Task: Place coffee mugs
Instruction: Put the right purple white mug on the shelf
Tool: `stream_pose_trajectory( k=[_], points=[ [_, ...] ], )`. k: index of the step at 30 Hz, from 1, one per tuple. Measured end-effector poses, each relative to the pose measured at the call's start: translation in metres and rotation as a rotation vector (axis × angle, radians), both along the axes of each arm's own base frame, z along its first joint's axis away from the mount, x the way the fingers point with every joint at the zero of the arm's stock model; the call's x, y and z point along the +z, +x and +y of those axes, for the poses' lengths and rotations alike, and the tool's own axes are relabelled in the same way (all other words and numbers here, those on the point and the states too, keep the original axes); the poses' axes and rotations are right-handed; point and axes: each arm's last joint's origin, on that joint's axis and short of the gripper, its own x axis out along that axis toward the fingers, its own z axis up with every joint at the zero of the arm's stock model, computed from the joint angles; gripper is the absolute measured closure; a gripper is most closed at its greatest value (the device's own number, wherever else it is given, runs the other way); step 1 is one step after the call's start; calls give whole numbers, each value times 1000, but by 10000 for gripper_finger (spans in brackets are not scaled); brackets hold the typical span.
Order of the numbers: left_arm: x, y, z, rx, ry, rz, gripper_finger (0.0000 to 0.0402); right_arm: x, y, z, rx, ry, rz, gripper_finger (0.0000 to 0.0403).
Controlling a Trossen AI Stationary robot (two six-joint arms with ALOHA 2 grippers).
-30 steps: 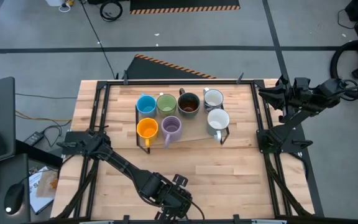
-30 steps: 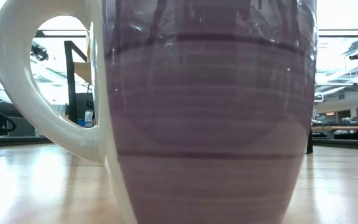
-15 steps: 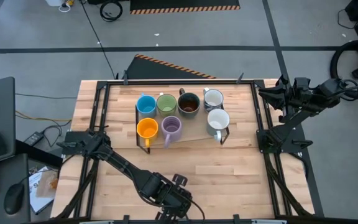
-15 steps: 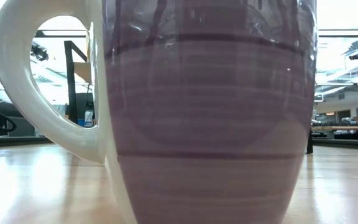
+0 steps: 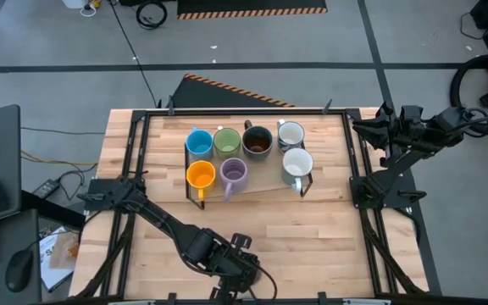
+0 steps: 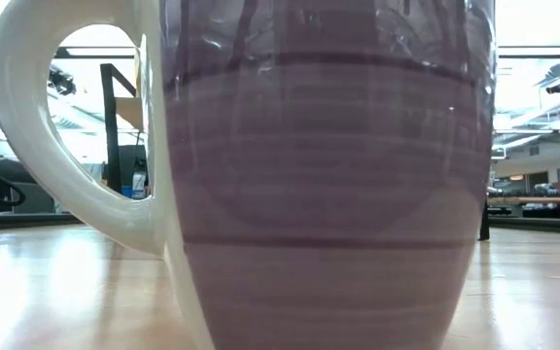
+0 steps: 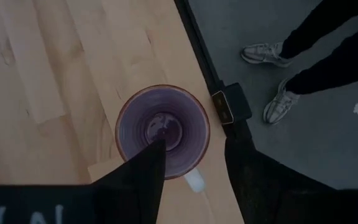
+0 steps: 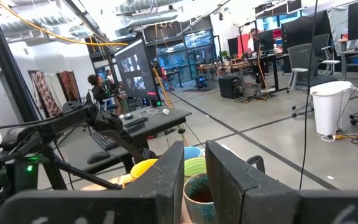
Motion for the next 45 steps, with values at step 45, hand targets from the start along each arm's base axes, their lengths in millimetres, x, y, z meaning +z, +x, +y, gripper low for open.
stream_pose_trajectory(
  k=[45],
  points=[
    [3,14,15,94,-25,-49,230,0,0,0,0,1,0,330]
  ],
)
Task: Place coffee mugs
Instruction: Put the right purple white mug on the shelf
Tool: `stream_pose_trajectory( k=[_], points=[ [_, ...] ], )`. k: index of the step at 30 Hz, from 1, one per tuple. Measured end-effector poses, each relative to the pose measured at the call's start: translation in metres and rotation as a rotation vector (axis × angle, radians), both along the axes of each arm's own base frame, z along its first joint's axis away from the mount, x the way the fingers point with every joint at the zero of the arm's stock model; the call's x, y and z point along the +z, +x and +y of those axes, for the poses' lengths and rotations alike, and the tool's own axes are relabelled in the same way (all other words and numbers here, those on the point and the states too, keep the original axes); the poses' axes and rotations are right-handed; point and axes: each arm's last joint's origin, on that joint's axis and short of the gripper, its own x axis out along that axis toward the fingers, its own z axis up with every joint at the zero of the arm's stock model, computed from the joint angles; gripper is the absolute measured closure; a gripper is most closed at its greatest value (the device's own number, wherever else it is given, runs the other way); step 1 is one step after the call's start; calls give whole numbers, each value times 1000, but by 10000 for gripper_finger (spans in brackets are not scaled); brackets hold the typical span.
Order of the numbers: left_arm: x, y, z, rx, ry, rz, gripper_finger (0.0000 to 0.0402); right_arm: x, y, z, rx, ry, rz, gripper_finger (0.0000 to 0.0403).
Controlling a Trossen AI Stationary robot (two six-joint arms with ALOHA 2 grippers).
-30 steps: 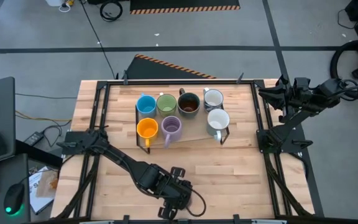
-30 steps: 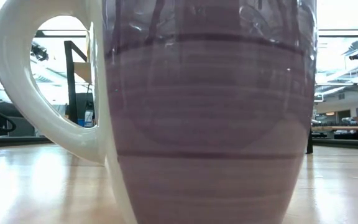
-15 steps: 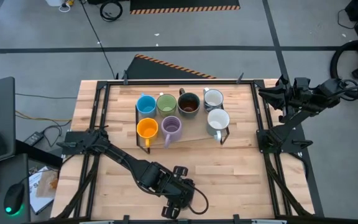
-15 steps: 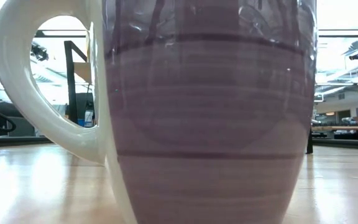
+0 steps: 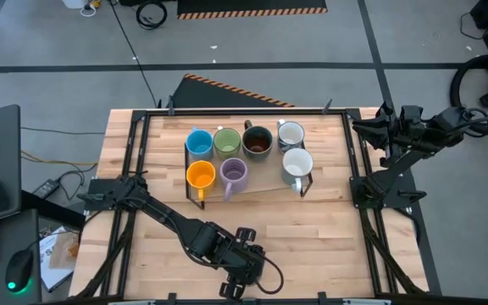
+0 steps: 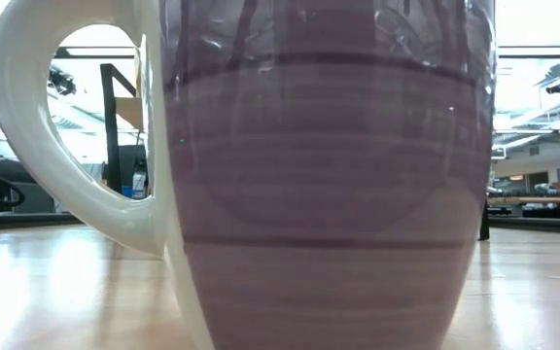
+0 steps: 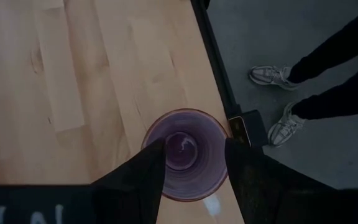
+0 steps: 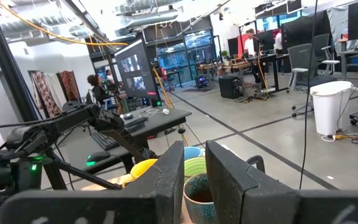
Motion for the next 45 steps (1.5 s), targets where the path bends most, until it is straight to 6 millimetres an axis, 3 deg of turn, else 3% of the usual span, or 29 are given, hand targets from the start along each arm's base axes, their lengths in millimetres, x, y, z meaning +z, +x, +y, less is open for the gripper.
stream_pose_trajectory(
  k=[12,17,23,31,45],
  points=[
    [1,-1,4,-12,-19,38,230,0,0,0,1,0,1,330],
    [0,-4,2,-53,-103,109,230,0,0,0,0,0,0,330],
    [0,-7,-3,-128,-71,91,230,0,0,0,0,0,0,330],
    [-26,-9,-22,-263,54,114,230,0,0,0,0,0,0,330],
    [-35,-14,-32,-298,102,138,230,7,-1,0,21,74,-73,330]
  ],
)
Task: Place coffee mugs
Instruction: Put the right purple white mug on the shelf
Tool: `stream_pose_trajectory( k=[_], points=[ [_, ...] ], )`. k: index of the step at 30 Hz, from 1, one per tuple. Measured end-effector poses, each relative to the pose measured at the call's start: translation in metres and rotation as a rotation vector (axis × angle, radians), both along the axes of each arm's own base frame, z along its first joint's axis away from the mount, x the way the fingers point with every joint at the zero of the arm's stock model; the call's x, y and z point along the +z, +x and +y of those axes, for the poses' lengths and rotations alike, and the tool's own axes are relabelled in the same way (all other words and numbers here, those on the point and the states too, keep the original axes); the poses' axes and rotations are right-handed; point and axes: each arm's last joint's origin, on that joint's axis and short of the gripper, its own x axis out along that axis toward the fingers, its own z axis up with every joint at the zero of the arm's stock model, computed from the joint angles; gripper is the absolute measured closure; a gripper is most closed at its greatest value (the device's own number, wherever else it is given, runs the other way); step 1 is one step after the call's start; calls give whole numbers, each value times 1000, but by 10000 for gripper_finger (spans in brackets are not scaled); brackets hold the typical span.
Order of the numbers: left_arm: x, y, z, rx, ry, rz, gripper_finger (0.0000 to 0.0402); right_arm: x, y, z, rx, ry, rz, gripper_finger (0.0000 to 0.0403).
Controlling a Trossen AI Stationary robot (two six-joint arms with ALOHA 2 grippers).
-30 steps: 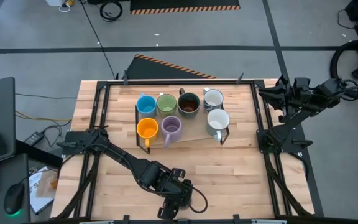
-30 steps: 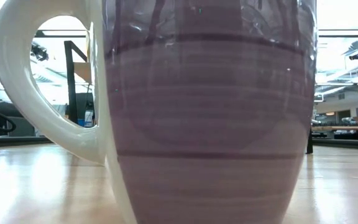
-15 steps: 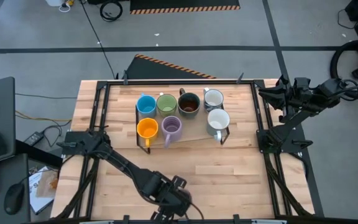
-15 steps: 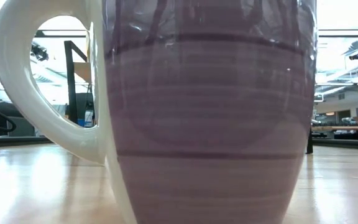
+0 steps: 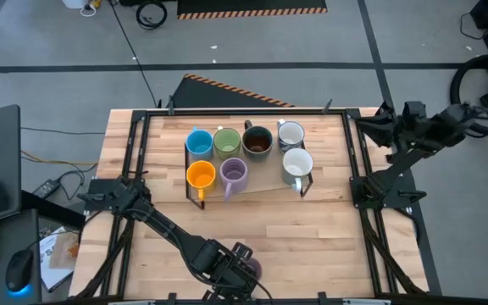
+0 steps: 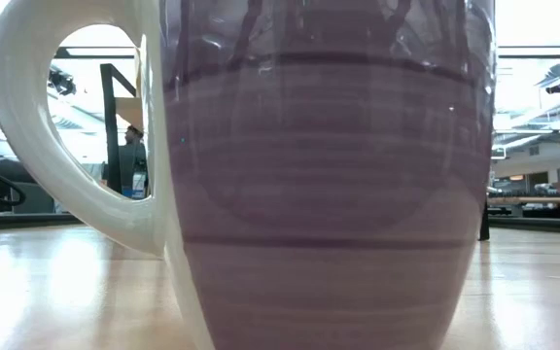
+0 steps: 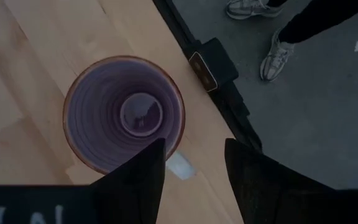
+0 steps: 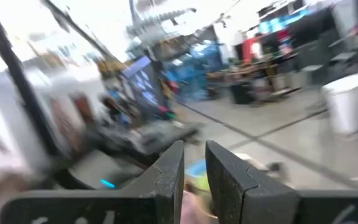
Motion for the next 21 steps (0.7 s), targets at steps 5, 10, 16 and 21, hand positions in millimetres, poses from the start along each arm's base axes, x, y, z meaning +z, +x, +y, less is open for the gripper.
stream_pose_trajectory(
  k=[5,10,16,21],
  points=[
    [-4,-4,-7,-52,24,-5,230,10,-2,3,175,168,-131,330],
    [-4,-5,-9,-61,50,-22,230,11,-2,5,249,162,-142,330],
    [-4,-3,-6,-53,52,-27,230,10,1,7,296,251,-137,330],
    [-4,-4,-8,-84,60,-35,230,10,4,10,316,254,-127,330]
  ],
)
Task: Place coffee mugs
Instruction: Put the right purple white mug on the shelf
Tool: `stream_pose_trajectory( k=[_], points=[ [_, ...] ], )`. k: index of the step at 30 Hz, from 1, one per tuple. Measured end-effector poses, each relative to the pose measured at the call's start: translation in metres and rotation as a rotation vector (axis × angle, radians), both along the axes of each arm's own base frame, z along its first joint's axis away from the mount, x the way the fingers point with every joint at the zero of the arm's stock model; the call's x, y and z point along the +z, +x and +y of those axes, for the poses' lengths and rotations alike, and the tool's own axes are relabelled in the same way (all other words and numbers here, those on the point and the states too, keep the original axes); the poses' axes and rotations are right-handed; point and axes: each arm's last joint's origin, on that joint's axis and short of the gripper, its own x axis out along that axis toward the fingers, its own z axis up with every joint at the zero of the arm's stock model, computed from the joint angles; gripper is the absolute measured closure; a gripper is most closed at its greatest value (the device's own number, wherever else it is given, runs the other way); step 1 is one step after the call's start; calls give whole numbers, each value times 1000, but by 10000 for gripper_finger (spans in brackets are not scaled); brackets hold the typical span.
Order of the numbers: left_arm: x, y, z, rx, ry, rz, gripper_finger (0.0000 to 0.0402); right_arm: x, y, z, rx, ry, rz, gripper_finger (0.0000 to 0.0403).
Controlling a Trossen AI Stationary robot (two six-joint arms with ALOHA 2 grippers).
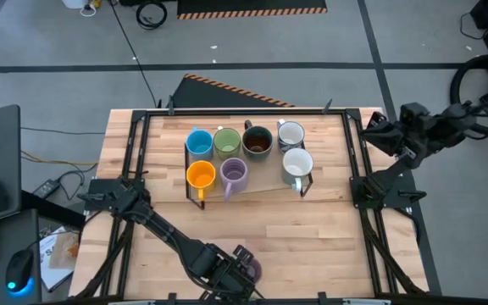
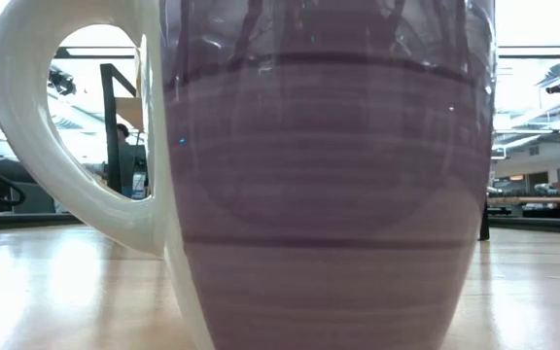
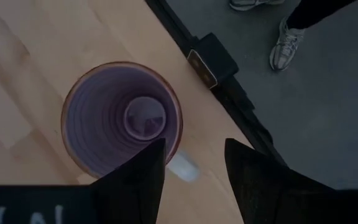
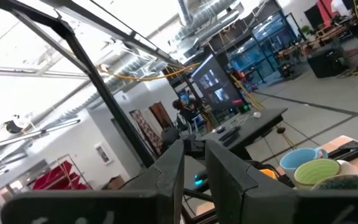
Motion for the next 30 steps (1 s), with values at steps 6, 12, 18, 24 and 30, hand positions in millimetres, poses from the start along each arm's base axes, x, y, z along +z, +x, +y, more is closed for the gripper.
stream_pose_trajectory(
  k=[6,12,18,24,30],
  points=[
    [1,-1,-4,-54,60,-70,230,0,3,2,0,-7,11,330],
    [-4,5,-2,-51,73,-70,230,-1,3,2,-1,-7,12,330],
    [-19,12,-5,-86,85,-68,230,0,3,2,-2,-6,11,330],
    [-36,16,-7,-103,108,-29,230,0,3,2,-4,-5,11,330],
    [-55,25,-4,-71,126,4,240,0,3,2,-3,-1,10,330]
  ],
)
